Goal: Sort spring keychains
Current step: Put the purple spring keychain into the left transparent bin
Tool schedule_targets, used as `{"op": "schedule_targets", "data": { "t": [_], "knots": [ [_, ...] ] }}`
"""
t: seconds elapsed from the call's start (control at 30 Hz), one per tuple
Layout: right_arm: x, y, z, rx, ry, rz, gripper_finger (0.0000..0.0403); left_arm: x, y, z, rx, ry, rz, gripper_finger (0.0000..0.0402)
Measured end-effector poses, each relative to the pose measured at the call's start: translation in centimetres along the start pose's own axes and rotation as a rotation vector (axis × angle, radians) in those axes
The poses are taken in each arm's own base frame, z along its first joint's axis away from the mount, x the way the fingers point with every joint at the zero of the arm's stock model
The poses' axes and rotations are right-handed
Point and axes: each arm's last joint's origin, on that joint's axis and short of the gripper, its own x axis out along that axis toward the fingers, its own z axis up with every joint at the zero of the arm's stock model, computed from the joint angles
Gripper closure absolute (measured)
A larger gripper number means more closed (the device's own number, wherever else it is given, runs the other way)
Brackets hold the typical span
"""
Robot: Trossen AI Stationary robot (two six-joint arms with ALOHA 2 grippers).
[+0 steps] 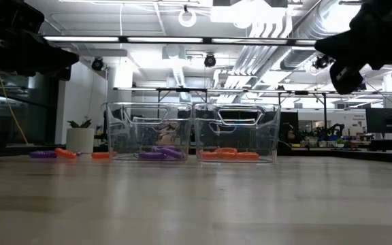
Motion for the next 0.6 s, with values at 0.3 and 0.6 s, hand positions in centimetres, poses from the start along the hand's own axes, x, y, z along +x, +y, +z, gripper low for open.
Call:
{"op": "schedule_targets", "data": {
  "t": [0.3,0.6],
  "knots": [
    [-2.5,-0.7,0.0,-0.045,0.074,0.032,0.0403,0.0,0.0,0.0,0.000,0.000,0.000,0.0401],
    [-3.5,-0.8,0.4,-0.192,0.053,0.129,0.0403,0.0,0.0,0.0,0.000,0.000,0.001,0.0401]
  ]
}}
